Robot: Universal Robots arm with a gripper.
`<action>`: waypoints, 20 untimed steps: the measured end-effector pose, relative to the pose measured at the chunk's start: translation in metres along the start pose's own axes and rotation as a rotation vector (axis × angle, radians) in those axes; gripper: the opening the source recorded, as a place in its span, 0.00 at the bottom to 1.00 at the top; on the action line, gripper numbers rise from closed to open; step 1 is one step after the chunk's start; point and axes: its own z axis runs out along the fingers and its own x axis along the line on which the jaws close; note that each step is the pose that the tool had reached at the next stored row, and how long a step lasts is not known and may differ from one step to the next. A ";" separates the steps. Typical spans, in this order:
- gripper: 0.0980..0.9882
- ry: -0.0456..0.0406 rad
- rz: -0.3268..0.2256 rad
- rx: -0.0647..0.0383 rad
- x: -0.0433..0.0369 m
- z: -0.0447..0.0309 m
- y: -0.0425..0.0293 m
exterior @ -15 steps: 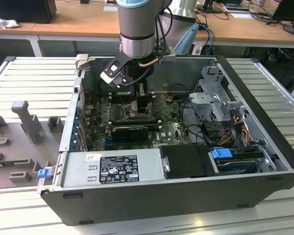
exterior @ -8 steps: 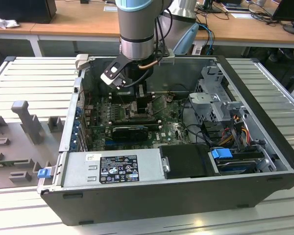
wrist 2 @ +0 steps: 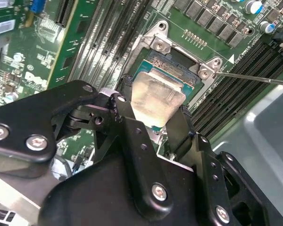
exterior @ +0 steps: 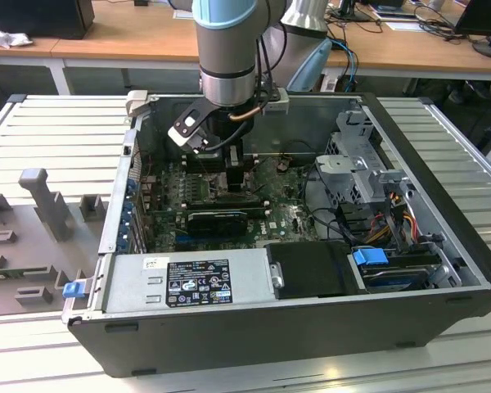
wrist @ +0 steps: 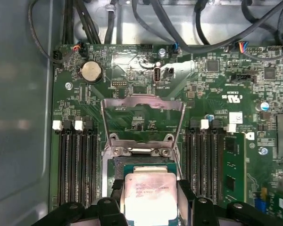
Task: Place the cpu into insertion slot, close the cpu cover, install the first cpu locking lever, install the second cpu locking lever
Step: 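Place the cpu into insertion slot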
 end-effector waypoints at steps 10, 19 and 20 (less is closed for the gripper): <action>0.49 -0.0006 0.008 0.000 0.0037 0.0098 -0.0023; 0.49 -0.0014 0.018 0.000 0.0046 0.0142 -0.0015; 0.49 -0.0014 0.018 0.000 0.0049 0.0153 -0.0016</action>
